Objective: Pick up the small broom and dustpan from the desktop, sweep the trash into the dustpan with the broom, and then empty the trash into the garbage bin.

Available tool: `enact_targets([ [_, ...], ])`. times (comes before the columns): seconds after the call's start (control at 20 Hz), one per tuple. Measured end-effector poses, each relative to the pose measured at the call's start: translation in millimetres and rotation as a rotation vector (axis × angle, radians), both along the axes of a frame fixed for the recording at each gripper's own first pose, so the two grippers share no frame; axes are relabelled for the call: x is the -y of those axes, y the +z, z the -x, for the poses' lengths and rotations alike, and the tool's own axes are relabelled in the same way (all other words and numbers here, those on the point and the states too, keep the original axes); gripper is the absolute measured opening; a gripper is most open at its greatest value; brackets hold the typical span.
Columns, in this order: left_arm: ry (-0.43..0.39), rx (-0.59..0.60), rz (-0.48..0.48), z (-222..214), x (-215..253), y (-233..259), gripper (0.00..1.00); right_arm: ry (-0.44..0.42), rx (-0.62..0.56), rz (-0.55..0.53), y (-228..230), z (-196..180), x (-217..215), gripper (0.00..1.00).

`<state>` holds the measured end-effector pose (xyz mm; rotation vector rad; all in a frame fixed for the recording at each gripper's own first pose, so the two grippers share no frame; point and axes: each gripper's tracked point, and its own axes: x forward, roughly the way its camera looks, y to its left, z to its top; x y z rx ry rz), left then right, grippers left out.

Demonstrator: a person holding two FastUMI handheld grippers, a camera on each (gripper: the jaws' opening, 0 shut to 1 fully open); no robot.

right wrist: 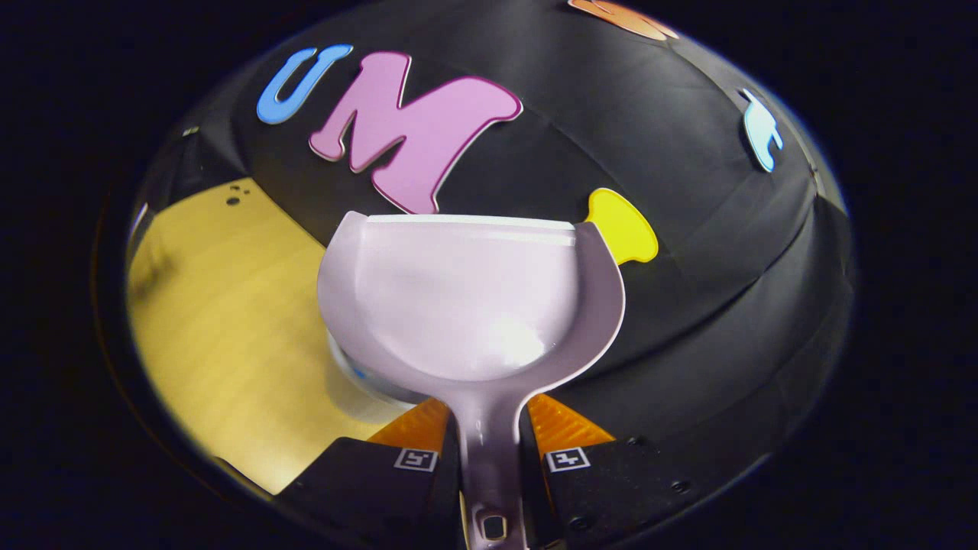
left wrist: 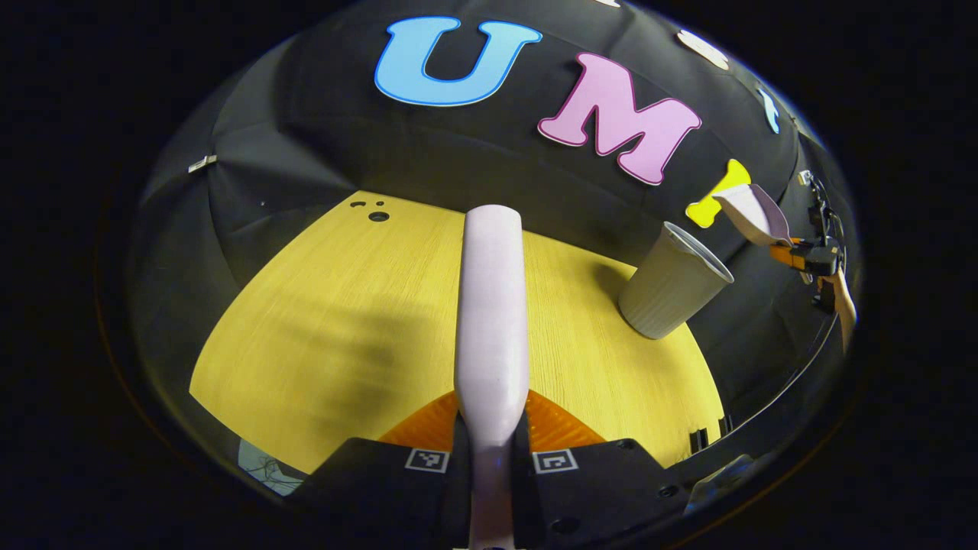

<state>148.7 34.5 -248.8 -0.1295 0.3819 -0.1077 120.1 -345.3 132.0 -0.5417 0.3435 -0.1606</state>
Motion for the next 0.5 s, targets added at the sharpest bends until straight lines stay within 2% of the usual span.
enact_targets([
  [0.05,-0.003,0.013,-0.011,1.8,-2.2,5.1,0.24,0.027,-0.009,-0.029,-0.4,10.0,-15.4,0.39],
  [0.15,-0.009,0.032,-0.031,5.7,-6.3,11.2,0.24,0.073,-0.024,-0.052,-2.9,29.1,-45.9,0.36],
  [0.4,-0.029,0.035,-0.056,6.9,-9.9,6.4,0.25,0.197,-0.118,-0.161,-50.7,71.1,-139.5,0.34],
  [0.45,-0.033,0.031,-0.064,5.7,-10.8,3.2,0.24,0.214,-0.136,-0.190,-62.2,75.9,-157.6,0.39],
  [0.5,-0.037,0.027,-0.070,3.6,-10.5,-1.4,0.25,0.230,-0.160,-0.223,-74.7,77.8,-173.5,0.34],
])
